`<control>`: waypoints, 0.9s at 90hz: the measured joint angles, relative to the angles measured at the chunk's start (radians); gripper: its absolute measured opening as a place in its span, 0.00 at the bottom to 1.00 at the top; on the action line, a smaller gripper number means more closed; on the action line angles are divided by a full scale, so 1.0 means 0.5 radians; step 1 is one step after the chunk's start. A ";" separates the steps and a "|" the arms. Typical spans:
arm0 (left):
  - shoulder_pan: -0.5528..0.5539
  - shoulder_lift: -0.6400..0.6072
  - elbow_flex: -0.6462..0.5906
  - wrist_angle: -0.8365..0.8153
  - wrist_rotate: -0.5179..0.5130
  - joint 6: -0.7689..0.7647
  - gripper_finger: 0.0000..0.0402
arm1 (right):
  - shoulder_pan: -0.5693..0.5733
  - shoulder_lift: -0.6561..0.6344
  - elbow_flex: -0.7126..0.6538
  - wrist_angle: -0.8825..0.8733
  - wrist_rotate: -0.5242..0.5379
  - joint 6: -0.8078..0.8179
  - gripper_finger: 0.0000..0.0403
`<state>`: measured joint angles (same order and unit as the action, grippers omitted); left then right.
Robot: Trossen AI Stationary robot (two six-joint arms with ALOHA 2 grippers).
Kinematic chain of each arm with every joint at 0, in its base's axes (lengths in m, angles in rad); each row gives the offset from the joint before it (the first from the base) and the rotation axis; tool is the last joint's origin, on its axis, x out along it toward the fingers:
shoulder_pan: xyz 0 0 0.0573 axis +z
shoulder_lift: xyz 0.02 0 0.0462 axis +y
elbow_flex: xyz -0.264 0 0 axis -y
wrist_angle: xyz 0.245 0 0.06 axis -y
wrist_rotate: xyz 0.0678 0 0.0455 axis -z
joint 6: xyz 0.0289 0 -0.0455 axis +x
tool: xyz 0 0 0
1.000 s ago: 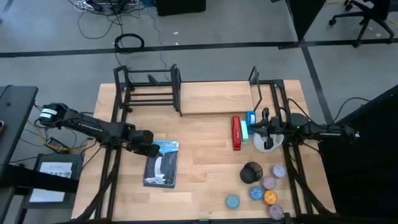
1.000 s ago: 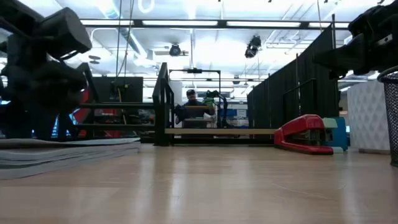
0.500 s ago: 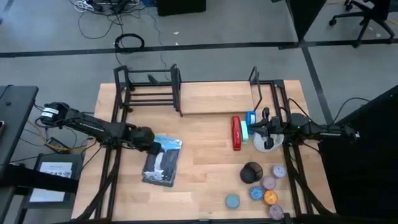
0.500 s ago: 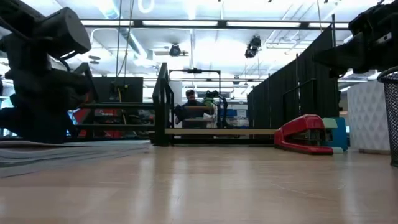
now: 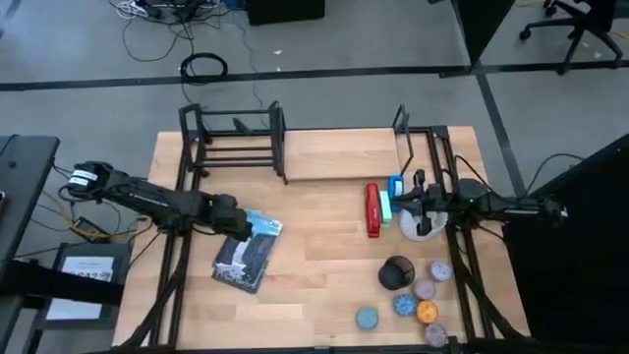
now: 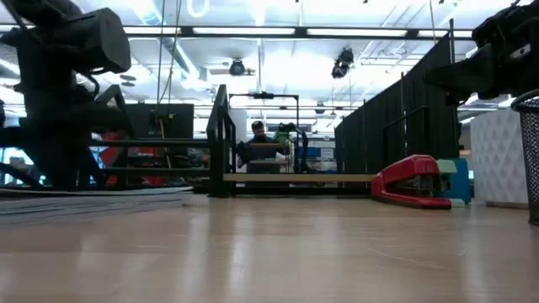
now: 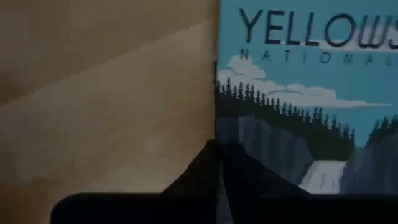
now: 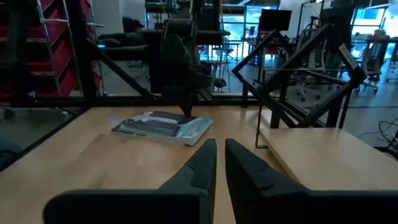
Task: Stock shelves
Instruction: Put the blue book on the book shelf
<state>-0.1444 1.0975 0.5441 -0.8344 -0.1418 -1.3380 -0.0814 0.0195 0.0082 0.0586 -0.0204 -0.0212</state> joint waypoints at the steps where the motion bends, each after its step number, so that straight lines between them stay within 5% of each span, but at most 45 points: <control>1: 0.000 0.000 0.011 -0.007 -0.001 0.000 0.00 | 0.000 0.000 0.000 0.000 0.000 0.000 0.02; 59: -0.003 -0.006 0.235 -0.115 -0.080 0.107 0.01 | 0.000 0.000 0.001 0.000 0.000 0.000 0.02; 81: -0.003 -0.007 0.236 -0.243 -0.079 0.253 0.17 | 0.000 0.000 0.001 0.000 0.000 0.000 0.02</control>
<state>-0.1459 1.0939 0.6621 -0.9558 -0.1814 -1.2115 -0.0816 0.0196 0.0086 0.0586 -0.0204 -0.0214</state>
